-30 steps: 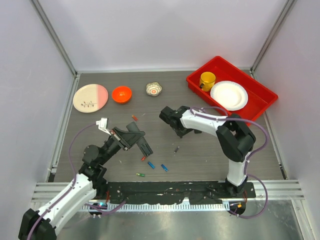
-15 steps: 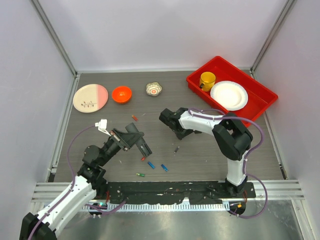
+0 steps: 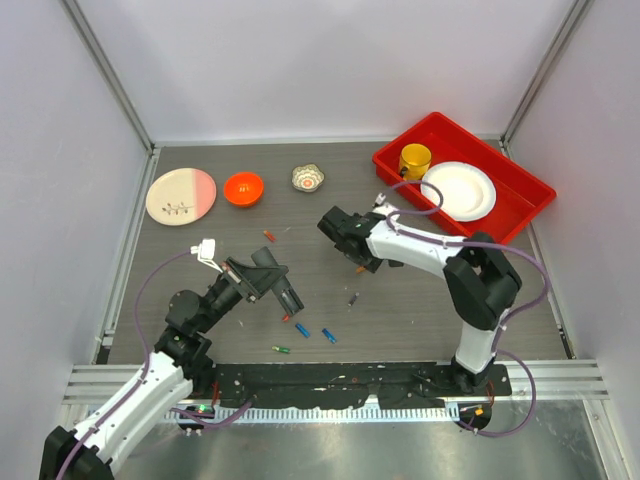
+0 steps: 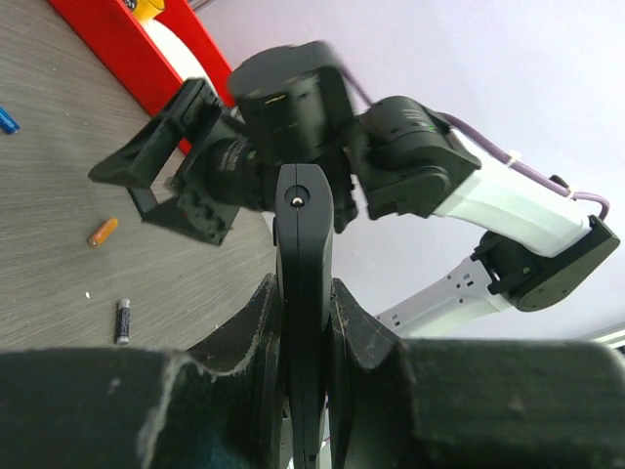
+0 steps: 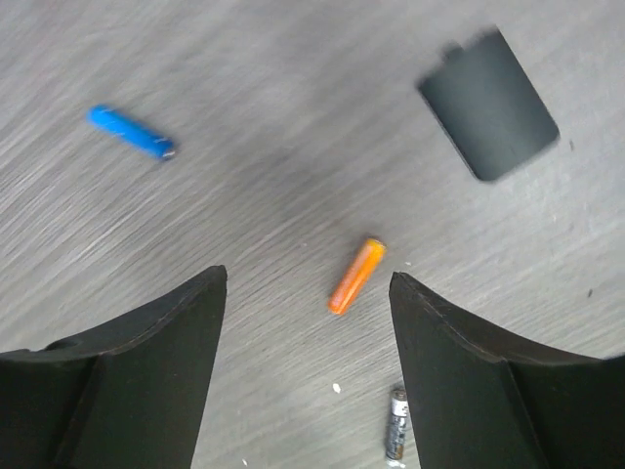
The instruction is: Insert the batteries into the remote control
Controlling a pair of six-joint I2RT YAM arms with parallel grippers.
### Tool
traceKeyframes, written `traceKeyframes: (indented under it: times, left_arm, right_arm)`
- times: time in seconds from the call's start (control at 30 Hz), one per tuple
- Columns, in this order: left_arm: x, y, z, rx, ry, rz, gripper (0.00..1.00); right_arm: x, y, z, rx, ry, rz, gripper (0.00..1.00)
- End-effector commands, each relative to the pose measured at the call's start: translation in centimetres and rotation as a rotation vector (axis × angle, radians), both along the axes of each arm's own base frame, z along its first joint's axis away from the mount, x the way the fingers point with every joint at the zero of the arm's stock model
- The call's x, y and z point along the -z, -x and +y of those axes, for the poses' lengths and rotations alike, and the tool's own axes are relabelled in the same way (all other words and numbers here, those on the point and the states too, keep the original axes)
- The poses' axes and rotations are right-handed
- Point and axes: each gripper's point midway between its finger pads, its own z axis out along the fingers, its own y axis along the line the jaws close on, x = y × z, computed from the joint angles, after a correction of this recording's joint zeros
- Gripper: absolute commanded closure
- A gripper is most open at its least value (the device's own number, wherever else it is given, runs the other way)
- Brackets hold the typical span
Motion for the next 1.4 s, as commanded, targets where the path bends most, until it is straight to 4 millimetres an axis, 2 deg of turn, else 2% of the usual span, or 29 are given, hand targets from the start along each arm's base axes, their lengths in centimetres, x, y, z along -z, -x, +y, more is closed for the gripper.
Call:
traceKeyframes:
  times: [0.0,0.03,0.07,0.1,0.13,0.2,0.33,0.4,0.5,0.63,0.9,1.37]
  left_arm:
    - [-0.3,0.1,0.0,0.007,-0.006,-0.034,1.00]
    - [-0.4,0.2,-0.2,0.017,-0.008,-0.041,1.00]
    - [-0.4,0.3,-0.3,0.027,-0.011,-0.046,1.00]
    - [-0.5,0.4,-0.5,0.040,-0.011,-0.055,1.00]
    - [-0.8,0.8,-0.8,0.066,-0.010,-0.072,1.00]
    - [-0.9,1.0,-1.0,0.089,-0.011,-0.081,1.00]
    - [-0.8,1.3,-1.5,0.125,-0.024,-0.085,1.00]
    - [-0.5,1.3,-1.7,0.139,-0.032,-0.076,1.00]
    - [-0.1,1.3,-1.9,0.152,-0.033,-0.070,1.00]
    - [-0.1,1.3,-1.9,0.148,-0.029,-0.067,1.00]
    - [0.5,1.1,-1.8,0.133,-0.042,-0.056,1.00]
    - [1.1,0.8,-1.8,0.127,-0.027,-0.032,1.00]
  right_arm:
    - [-5.0,-2.1,0.7,-0.544,0.210,-0.097,0.26]
    - [-5.0,-2.3,1.2,-0.627,0.222,-0.110,0.26]
    - [-4.5,-2.0,0.8,-0.738,0.287,-0.080,0.26]
    - [-3.3,-1.3,0.0,-0.797,0.305,-0.047,0.26]
    - [-2.7,-1.2,0.3,-0.850,0.296,-0.046,0.27]
    - [-1.4,-0.2,-0.3,-0.919,0.326,-0.004,0.27]
    - [-0.8,0.3,1.4,-1.028,0.260,-0.045,0.26]
    - [-0.9,0.2,2.0,-1.073,0.249,-0.057,0.22]
    - [-1.0,-0.1,2.6,-1.096,0.239,-0.070,0.21]
    - [0.0,-0.4,2.7,-1.106,0.240,-0.042,0.23]
    - [0.8,-0.5,1.5,-1.092,0.241,-0.012,0.29]
    - [3.0,0.6,0.3,-1.089,0.214,0.041,0.35]
